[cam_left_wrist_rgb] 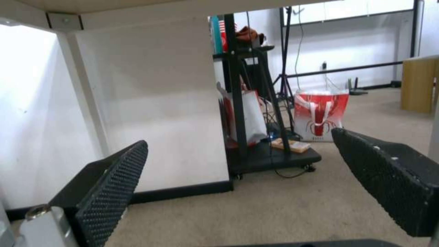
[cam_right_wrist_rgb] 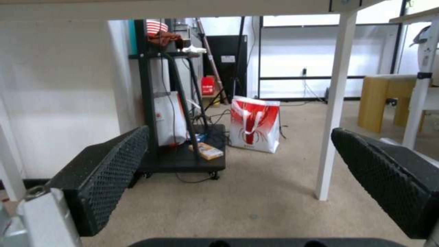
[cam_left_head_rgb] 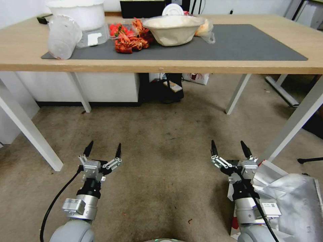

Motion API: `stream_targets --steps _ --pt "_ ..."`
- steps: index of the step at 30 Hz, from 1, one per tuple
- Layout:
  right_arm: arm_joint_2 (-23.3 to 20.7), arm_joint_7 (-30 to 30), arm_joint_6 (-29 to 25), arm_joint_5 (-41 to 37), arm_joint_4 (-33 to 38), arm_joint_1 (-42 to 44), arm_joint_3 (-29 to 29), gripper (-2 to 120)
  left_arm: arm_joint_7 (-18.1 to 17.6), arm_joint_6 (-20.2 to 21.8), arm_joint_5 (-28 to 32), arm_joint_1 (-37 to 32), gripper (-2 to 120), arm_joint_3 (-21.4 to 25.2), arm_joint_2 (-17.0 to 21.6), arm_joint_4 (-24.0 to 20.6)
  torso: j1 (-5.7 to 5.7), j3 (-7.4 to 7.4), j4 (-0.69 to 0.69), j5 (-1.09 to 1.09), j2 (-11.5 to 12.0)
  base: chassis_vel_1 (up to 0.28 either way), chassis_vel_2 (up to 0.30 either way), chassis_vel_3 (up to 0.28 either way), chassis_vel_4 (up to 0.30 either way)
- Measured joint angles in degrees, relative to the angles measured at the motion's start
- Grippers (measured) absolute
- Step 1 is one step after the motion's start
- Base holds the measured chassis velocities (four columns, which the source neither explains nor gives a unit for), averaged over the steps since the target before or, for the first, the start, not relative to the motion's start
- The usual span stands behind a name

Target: Pick up the food delivery bag from the floor and place it on the table.

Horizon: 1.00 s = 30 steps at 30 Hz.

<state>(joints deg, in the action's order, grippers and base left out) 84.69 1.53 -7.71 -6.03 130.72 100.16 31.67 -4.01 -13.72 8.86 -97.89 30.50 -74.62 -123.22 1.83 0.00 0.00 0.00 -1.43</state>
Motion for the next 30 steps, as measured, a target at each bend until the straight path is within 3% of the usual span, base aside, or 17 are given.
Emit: stream_targets --steps 6,11,13,20,30 --pt "-0.81 -0.73 1.53 -1.53 0.51 -0.4 2.71 100 0.25 -0.47 0.02 -0.09 100 0.01 0.0 0.16 0.02 0.0 0.0 0.01 -0.09 0.0 0.0 0.0 0.0" --pt "-3.47 -2.26 3.72 -5.04 0.03 -0.39 8.8 100 0.65 -0.46 0.14 -0.59 100 -0.03 0.26 -0.72 0.04 0.0 0.01 0.01 -0.19 0.0 0.0 0.0 0.0" --pt "-5.24 -3.22 4.0 -7.05 -1.93 -0.27 14.52 100 1.02 -0.35 0.26 -0.54 100 -0.04 0.5 -0.75 0.05 0.0 0.01 0.01 -0.24 0.0 0.0 0.0 0.0" --pt "-8.23 -3.93 3.19 -11.93 -7.91 0.74 23.6 100 1.58 0.09 0.93 0.24 100 0.31 0.93 0.06 0.06 0.0 0.0 0.02 -0.31 0.0 0.0 0.0 0.0" --pt "-10.31 -4.28 2.03 -14.88 -13.93 0.18 29.37 100 1.41 0.41 0.98 0.68 100 0.22 0.89 1.71 0.08 0.0 0.01 0.01 -0.37 0.0 0.0 0.0 0.0"
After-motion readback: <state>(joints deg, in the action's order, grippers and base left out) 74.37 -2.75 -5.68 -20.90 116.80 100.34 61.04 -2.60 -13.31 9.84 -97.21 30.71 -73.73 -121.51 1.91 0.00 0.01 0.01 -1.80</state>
